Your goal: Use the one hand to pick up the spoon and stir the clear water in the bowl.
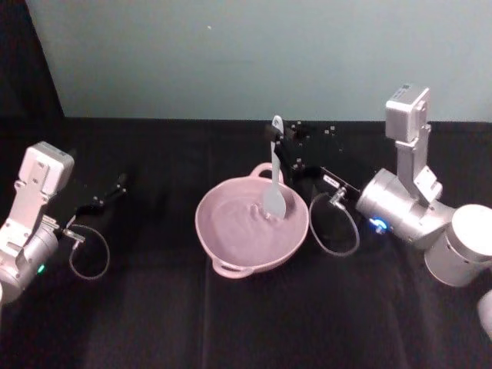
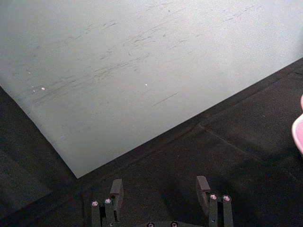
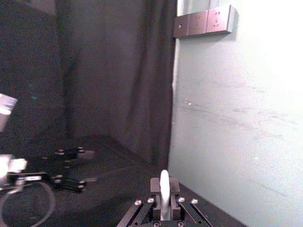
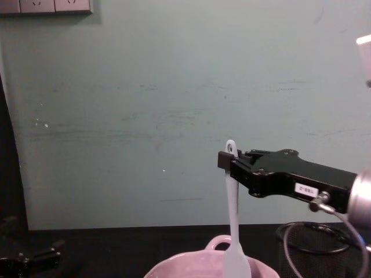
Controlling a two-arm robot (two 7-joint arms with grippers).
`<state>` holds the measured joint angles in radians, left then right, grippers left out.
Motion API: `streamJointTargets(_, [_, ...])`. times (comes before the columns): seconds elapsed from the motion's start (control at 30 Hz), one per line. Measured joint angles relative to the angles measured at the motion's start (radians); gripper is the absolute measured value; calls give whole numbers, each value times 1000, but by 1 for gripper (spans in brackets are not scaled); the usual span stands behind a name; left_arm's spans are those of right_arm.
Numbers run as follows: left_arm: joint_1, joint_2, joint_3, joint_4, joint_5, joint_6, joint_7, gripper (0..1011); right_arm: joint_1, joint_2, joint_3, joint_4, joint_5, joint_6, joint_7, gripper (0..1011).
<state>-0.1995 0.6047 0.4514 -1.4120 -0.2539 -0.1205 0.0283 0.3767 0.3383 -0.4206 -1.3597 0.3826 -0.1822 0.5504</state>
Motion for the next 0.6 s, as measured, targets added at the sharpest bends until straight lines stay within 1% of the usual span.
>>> streamJointTargets(0.07, [0,0,0,0,0,0,0,1011,-17,10,3,-23,17,13,9,118])
streamJointTargets(0.1, [0,0,0,0,0,0,0,1011,-34,19,4,-47,34,24,19,118])
streamJointTargets(0.17, [0,0,0,0,0,0,0,1011,-51,27,3,-68,48,32,30,118])
streamJointTargets(0.27, [0,0,0,0,0,0,0,1011,-73,37,-6,-101,71,44,43,118])
streamJointTargets(0.33, [0,0,0,0,0,0,0,1011,-84,38,-18,-117,82,46,51,118])
streamJointTargets(0.47, [0,0,0,0,0,0,0,1011,-84,25,-43,-115,87,39,57,118])
streamJointTargets(0.57, [0,0,0,0,0,0,0,1011,-70,5,-61,-92,86,28,57,118])
streamJointTargets(0.6, [0,0,0,0,0,0,0,1011,-60,-6,-70,-75,83,22,57,118])
